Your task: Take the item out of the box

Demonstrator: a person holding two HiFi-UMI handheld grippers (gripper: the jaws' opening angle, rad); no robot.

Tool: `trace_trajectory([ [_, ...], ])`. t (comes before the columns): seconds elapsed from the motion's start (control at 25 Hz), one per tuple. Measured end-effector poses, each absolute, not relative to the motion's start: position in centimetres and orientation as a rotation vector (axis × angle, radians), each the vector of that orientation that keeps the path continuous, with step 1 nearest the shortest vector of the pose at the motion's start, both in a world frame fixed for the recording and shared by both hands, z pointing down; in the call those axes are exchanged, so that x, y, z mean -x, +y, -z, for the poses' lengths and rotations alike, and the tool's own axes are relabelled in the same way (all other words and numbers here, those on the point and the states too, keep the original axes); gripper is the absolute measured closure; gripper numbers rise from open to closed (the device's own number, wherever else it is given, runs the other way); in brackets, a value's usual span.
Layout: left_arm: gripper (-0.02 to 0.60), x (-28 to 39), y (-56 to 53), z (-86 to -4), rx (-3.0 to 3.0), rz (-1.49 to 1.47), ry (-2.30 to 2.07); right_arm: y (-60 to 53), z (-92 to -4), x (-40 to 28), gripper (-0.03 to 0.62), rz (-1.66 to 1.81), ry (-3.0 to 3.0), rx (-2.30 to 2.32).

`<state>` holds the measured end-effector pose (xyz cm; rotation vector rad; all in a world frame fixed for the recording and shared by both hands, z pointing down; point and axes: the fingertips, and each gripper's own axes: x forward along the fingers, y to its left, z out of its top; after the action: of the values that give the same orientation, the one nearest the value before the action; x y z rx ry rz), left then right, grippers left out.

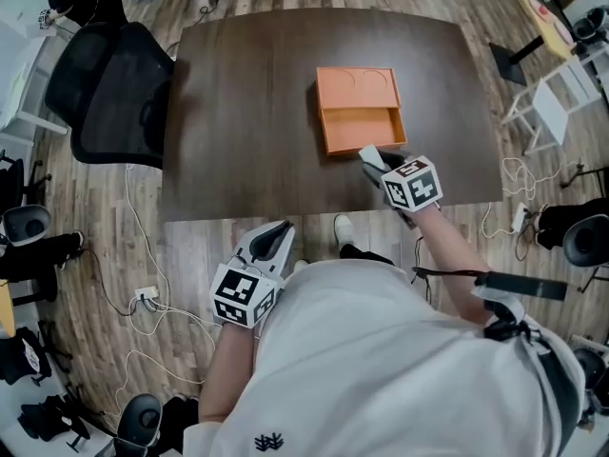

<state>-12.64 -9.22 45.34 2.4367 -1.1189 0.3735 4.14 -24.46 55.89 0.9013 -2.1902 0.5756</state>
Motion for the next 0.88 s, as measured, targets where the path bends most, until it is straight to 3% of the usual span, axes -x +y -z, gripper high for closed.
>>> trace_trajectory([
  [0.88,0.549,14.2,1.1,-46.7,-2.527,-0.384,-0.919,-5.8,-52.8,-3.2,0.425,-0.622,-2.226,-1.010],
])
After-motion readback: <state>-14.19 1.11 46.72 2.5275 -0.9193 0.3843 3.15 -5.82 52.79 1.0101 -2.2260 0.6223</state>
